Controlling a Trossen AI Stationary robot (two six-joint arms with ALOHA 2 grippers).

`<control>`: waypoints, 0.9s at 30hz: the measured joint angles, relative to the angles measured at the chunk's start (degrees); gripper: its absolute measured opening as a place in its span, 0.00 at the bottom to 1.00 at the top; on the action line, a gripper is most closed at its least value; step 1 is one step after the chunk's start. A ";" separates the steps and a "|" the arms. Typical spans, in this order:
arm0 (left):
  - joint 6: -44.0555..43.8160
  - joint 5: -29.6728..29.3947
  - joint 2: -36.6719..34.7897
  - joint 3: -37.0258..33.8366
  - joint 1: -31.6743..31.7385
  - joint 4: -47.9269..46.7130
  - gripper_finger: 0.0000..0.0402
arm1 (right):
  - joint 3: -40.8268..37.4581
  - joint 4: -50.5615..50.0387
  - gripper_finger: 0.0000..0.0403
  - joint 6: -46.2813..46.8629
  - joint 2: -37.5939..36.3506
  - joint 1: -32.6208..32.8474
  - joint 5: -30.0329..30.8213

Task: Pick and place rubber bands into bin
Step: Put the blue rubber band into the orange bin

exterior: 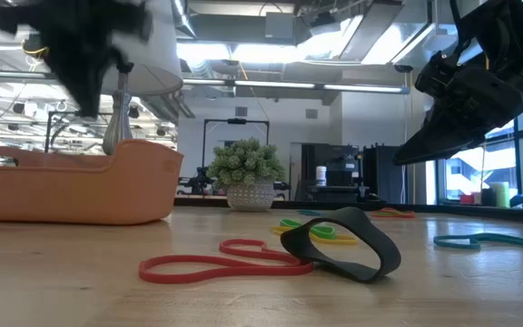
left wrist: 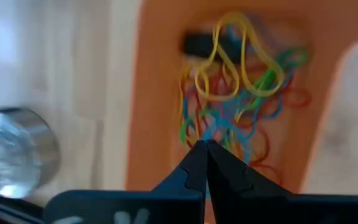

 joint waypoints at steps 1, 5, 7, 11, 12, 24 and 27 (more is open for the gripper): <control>0.39 1.20 0.00 -2.05 0.75 1.43 0.00 | 0.00 0.00 0.33 0.00 0.00 0.00 0.00; 1.61 4.59 0.00 -10.13 2.96 9.71 0.00 | 0.00 -0.01 0.33 0.06 0.00 0.00 0.00; 1.59 6.66 0.00 -13.96 4.04 15.23 0.00 | 0.00 -0.01 0.33 0.13 0.00 0.00 0.00; -1.86 8.09 0.00 -19.59 5.40 20.55 0.00 | 0.00 -0.01 0.33 0.24 0.00 0.00 -0.03; -3.12 8.20 0.00 -20.53 5.60 20.99 0.01 | 0.00 -0.01 0.33 0.25 0.00 0.00 -0.03; -4.89 9.24 -0.04 -17.78 5.73 18.12 0.21 | 0.00 -0.01 0.33 0.28 0.00 0.00 -0.09; -4.47 7.40 -0.04 -14.20 5.73 14.14 0.25 | 0.00 -0.01 0.33 0.28 0.00 0.00 -0.09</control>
